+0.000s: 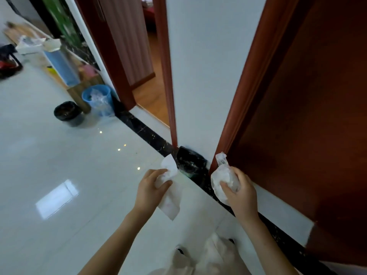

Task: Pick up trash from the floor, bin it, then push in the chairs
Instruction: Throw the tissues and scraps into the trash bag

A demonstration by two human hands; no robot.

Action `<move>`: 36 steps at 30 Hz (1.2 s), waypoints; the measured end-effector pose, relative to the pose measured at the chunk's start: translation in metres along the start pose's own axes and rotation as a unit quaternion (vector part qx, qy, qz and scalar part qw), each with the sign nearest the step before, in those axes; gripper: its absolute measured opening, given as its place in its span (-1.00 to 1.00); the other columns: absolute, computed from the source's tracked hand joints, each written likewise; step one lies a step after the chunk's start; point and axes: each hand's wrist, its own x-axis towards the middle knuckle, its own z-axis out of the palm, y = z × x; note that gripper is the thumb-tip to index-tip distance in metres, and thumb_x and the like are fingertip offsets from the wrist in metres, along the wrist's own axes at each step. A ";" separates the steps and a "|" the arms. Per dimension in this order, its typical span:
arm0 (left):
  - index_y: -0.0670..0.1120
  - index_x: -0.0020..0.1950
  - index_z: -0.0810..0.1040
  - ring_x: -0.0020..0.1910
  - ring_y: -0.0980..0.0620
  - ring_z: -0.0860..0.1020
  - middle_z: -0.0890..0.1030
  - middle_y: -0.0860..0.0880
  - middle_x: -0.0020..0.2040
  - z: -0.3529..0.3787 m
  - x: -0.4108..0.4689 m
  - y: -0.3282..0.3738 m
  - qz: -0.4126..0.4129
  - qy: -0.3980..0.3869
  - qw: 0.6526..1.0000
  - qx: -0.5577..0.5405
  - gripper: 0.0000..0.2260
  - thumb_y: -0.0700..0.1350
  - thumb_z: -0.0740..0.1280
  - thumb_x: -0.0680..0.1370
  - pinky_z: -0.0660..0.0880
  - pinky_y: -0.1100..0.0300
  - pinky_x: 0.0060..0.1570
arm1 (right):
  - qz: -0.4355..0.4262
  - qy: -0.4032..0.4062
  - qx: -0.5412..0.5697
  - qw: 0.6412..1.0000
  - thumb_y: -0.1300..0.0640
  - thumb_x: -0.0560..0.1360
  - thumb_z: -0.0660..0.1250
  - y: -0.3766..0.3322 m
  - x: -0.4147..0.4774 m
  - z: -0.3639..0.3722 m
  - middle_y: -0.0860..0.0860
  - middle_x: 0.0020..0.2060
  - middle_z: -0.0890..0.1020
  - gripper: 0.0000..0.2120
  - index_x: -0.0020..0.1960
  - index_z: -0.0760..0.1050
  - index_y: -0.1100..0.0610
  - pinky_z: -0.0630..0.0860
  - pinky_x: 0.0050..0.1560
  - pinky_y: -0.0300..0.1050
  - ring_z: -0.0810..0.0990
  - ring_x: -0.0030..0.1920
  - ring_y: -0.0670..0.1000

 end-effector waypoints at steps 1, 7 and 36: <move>0.00 0.12 0.62 -0.07 0.14 0.53 0.56 0.08 0.01 -0.004 0.009 -0.006 -0.005 0.003 1.000 0.002 -0.74 -0.14 0.48 0.44 0.34 0.44 -0.10 | 0.001 -0.009 -0.004 1.000 0.07 0.46 0.45 -0.003 0.007 0.009 -0.08 0.17 0.54 -0.53 0.34 0.45 0.05 0.34 0.01 -0.47 0.48 0.14 -0.14; 0.01 0.13 0.61 -0.04 0.09 0.52 0.56 0.05 0.03 0.007 0.081 -0.024 -0.046 -0.019 0.999 -0.017 -0.74 -0.16 0.45 0.45 0.41 0.24 -0.05 | 0.024 -0.017 -0.011 1.000 0.08 0.44 0.48 -0.005 0.067 0.052 -0.09 0.16 0.55 -0.53 0.32 0.47 0.08 0.28 0.02 -0.59 0.46 0.11 -0.20; -0.07 0.22 0.57 -0.04 0.12 0.45 0.51 0.01 0.07 0.377 0.449 -0.360 -0.083 -0.155 0.984 -0.017 -0.66 -0.20 0.46 0.45 0.28 0.58 -0.07 | 0.189 0.015 0.014 0.982 0.16 0.42 0.50 0.345 0.329 0.387 -0.09 0.20 0.55 -0.52 0.31 0.48 0.08 0.30 0.13 -0.53 0.47 0.17 -0.22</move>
